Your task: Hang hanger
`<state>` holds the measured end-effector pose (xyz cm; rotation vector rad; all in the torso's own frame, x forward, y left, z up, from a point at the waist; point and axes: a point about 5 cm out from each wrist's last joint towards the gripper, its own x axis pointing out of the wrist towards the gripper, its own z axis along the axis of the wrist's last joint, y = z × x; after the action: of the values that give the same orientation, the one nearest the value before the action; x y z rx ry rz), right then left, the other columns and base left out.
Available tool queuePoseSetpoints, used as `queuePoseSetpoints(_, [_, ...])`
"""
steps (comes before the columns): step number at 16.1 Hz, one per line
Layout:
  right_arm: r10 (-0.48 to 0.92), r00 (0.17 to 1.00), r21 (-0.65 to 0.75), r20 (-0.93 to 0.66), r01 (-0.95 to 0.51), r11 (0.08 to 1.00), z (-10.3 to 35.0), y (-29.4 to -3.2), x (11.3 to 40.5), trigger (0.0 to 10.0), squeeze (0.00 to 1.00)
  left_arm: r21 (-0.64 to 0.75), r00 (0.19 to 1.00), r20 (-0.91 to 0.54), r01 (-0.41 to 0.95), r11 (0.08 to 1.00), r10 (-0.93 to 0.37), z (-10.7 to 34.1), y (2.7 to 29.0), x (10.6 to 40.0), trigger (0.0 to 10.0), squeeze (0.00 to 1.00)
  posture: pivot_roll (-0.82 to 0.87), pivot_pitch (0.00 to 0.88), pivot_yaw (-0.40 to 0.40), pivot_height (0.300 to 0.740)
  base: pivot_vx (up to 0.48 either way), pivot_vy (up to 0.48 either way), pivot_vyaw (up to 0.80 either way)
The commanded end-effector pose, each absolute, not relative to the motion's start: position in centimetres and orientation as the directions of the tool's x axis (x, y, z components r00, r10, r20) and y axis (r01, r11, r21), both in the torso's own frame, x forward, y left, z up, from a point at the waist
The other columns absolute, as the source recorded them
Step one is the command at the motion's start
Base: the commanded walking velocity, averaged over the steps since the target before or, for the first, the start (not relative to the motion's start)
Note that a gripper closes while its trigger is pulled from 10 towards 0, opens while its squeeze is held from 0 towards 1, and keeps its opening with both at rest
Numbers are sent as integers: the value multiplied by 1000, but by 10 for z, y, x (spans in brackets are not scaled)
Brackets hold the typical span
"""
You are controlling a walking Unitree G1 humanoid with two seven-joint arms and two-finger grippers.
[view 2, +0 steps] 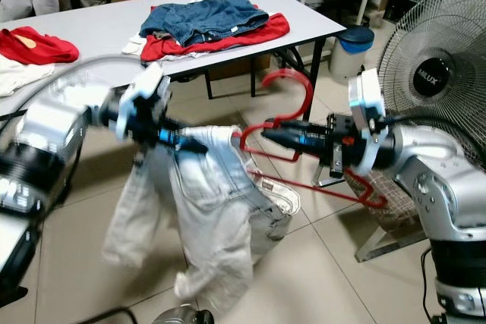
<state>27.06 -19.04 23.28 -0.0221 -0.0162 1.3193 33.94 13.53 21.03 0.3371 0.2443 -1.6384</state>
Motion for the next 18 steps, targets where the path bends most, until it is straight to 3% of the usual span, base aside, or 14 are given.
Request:
queuePoseSetpoints(1, [971,240,-54,15,-969,240,240,-190,267,10000,1000,82,-42,-326,994,-72,-944,219,137,338,0,0,-132,0,102,740,0,0,0])
queuePoseSetpoints(6, [961,277,-60,-3,-959,277,240,-200,270,10000,1000,69,32,-341,998,9,-940,200,150,328,0,0,-112,0,53,740,0,0,0])
queuePoseSetpoints(9, [957,288,-47,-25,-957,287,246,-218,252,10000,1000,103,203,-318,978,179,-926,194,168,335,0,0,-110,0,47,740,0,0,0])
queuePoseSetpoints(11, [951,310,-22,-11,-951,309,249,-225,244,10000,1000,109,272,-312,962,250,-910,192,175,339,0,0,-122,0,62,740,0,0,0])
queuePoseSetpoints(14, [918,392,22,52,-920,392,249,-238,230,10000,1000,96,299,-257,954,284,-919,200,180,344,0,0,-141,0,84,740,0,0,0])
queuePoseSetpoints(18, [863,503,141,-47,-852,504,206,-229,216,10000,1000,115,264,-212,963,245,-941,219,181,346,0,0,-137,0,88,740,0,0,0])
